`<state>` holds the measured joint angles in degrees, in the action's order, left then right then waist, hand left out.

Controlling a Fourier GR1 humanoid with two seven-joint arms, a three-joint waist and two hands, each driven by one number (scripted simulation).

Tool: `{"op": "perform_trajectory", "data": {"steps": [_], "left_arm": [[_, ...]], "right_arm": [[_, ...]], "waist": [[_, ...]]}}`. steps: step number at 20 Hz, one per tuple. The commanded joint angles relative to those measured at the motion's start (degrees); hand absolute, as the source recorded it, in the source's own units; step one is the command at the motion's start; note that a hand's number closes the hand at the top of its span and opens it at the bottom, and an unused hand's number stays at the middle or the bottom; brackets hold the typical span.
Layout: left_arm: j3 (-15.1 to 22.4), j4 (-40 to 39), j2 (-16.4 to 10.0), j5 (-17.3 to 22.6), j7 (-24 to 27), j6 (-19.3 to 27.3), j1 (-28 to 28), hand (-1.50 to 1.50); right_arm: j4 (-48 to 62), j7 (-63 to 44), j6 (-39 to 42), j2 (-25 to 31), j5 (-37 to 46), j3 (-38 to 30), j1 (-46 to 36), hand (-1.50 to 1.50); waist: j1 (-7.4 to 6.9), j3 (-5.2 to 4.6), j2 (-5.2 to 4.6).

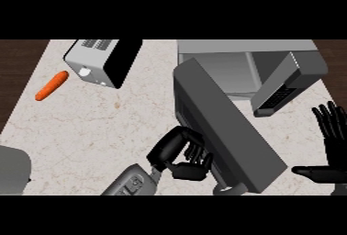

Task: Pick up the milk, place it into the microwave and close the microwave

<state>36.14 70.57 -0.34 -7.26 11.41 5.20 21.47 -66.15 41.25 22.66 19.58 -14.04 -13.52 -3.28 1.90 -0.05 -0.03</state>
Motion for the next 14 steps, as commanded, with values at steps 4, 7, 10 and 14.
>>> {"op": "perform_trajectory", "data": {"steps": [4, 7, 10, 14], "left_arm": [[13.6, -14.1, 0.3, 11.0, -1.4, 10.5, 8.7, 1.50], [16.3, -16.4, 0.3, 16.5, -3.6, 9.8, 14.4, 1.50], [17.5, -16.4, 0.3, 21.8, -5.1, 10.2, 17.2, -1.50], [16.8, -15.4, 0.3, 26.4, -0.5, 14.5, 19.3, -1.50]], "right_arm": [[-4.2, -4.4, 6.8, 3.0, -5.9, -0.6, -2.0, -1.50], [-7.7, -6.6, 5.8, 1.1, -5.9, 2.0, -3.7, -1.50], [-7.7, -8.8, 9.4, 5.1, -8.5, 0.8, -5.4, -1.50], [-12.2, -11.5, 9.3, 3.0, -9.2, 4.1, -6.8, -1.50]], "waist": [[2.20, -0.05, -0.58], [3.90, -0.10, -0.94], [5.54, -0.10, -1.33], [7.84, -0.28, -1.58]]}}
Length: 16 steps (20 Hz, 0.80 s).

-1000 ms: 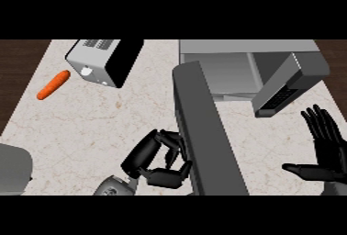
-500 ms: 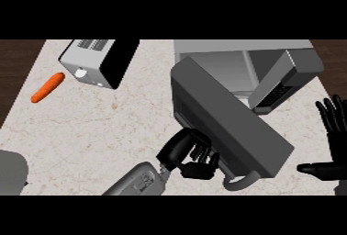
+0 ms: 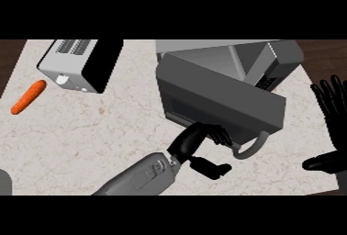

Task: Pick up the milk, place it into the microwave and close the microwave

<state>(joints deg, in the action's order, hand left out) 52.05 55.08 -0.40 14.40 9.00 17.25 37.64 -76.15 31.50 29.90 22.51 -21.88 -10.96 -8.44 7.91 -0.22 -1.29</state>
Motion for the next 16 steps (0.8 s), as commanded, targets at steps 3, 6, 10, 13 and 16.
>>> {"op": "perform_trajectory", "data": {"steps": [3, 6, 10, 13, 16], "left_arm": [[-1.4, 0.2, 0.4, 8.4, 2.7, 3.0, 6.8, 1.50], [-2.6, -0.2, 0.4, 11.0, 7.1, 4.1, 7.8, 1.50], [-3.8, -2.4, 0.4, 14.0, 6.8, 5.2, 12.7, 1.50], [-5.0, -4.6, 0.4, 16.1, 7.2, 5.4, 15.1, 1.50], [-5.8, -6.5, 0.4, 17.4, 7.5, 6.2, 17.9, 1.50]], "right_arm": [[-3.3, -1.8, 3.7, 1.0, -2.1, 2.1, -3.4, -1.50], [-4.6, -2.9, 5.4, 1.9, -3.4, 2.5, -3.7, -1.50], [-5.9, -5.1, 5.5, 2.5, -5.2, 2.8, -5.1, -1.50], [-7.1, -5.8, 5.5, 3.2, -6.4, 2.3, -6.3, -1.50], [-6.9, -6.9, 6.5, 3.5, -8.0, 2.4, -7.0, -1.50]], "waist": [[3.99, -0.12, -0.93], [6.01, -0.18, -1.35], [8.29, -0.06, -1.59], [9.99, -0.02, -1.97], [11.49, 0.10, -2.59]]}}
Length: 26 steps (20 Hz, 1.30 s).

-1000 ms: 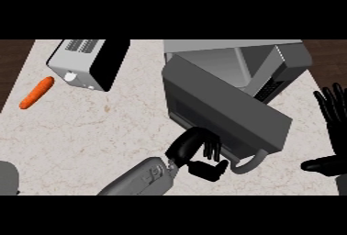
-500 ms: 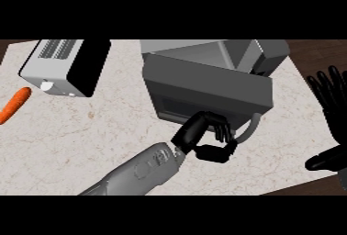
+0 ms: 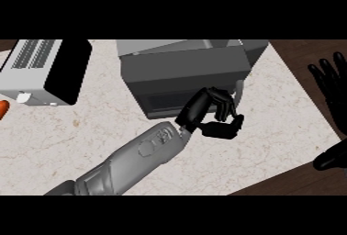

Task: Pick up the milk, place it into the microwave and close the microwave

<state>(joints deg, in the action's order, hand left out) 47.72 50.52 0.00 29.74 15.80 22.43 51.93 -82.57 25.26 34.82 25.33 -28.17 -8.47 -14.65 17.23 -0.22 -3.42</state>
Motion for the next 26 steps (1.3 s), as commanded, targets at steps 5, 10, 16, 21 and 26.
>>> {"op": "perform_trajectory", "data": {"steps": [5, 10, 16, 21, 26], "left_arm": [[-1.9, -4.9, 0.0, 4.2, 1.4, 1.2, 7.3, 1.50], [-3.7, -7.8, 0.0, 6.6, 1.5, 1.6, 11.2, 1.50], [-4.4, -10.1, 0.0, 8.3, 2.4, 3.4, 13.4, 1.50], [-3.7, -9.9, -0.1, 9.3, 2.9, 5.1, 13.4, 1.50], [-3.3, -9.5, -0.1, 10.1, 3.5, 6.5, 13.5, 1.50]], "right_arm": [[-1.1, -2.9, 2.7, 2.1, -3.0, 0.8, -3.0, -1.50], [-1.3, -4.1, 3.3, 3.2, -4.6, 0.4, -4.2, -1.50], [-1.3, -5.8, 4.4, 4.8, -6.4, 0.3, -5.2, -1.50], [-1.1, -6.6, 4.6, 6.0, -7.6, -0.5, -6.6, -1.50], [-0.2, -7.7, 4.7, 8.0, -8.5, -1.7, -8.1, -1.50]], "waist": [[3.37, 0.14, -1.28], [5.15, 0.26, -1.77], [6.98, 0.30, -2.16], [7.88, 0.36, -2.19], [7.83, 0.37, -2.44]]}}
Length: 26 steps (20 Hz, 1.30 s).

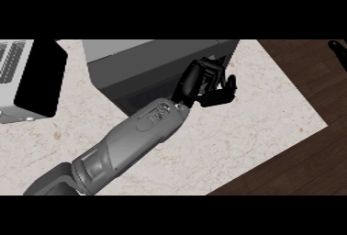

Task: Pick up the milk, place it into the microwave and close the microwave

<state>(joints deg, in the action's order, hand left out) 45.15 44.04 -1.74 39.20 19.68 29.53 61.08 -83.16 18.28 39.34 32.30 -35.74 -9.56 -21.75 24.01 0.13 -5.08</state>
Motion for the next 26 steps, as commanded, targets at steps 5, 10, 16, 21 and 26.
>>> {"op": "perform_trajectory", "data": {"steps": [5, 10, 16, 21, 26], "left_arm": [[-0.1, -2.5, 1.6, 1.3, 0.1, 1.1, 4.1, 1.50], [0.1, -2.2, 1.6, 1.9, 0.4, 2.3, 4.7, 1.50], [1.1, -1.4, 1.6, 2.6, 0.7, 3.4, 4.6, 1.50], [1.2, -1.6, 1.6, 3.2, 0.7, 4.3, 4.8, 1.50], [1.1, -1.6, 1.6, 3.7, 1.1, 5.5, 5.0, 1.50]], "right_arm": [[0.6, -1.4, 0.7, 2.5, -1.1, -0.9, -2.2, -1.50], [1.7, -2.0, 1.3, 3.7, -2.0, -1.6, -2.9, -1.50], [2.2, -2.8, 1.7, 3.8, -4.0, -1.6, -4.6, -1.50], [3.3, -3.2, 2.3, 4.6, -5.1, -2.1, -4.8, -1.50], [3.6, -4.1, 2.7, 4.9, -6.5, -1.7, -5.9, -1.50]], "waist": [[1.66, 0.06, -1.07], [1.76, 0.18, -1.28], [1.95, 0.16, -1.27], [2.20, 0.29, -1.37], [1.95, 0.18, -1.27]]}}
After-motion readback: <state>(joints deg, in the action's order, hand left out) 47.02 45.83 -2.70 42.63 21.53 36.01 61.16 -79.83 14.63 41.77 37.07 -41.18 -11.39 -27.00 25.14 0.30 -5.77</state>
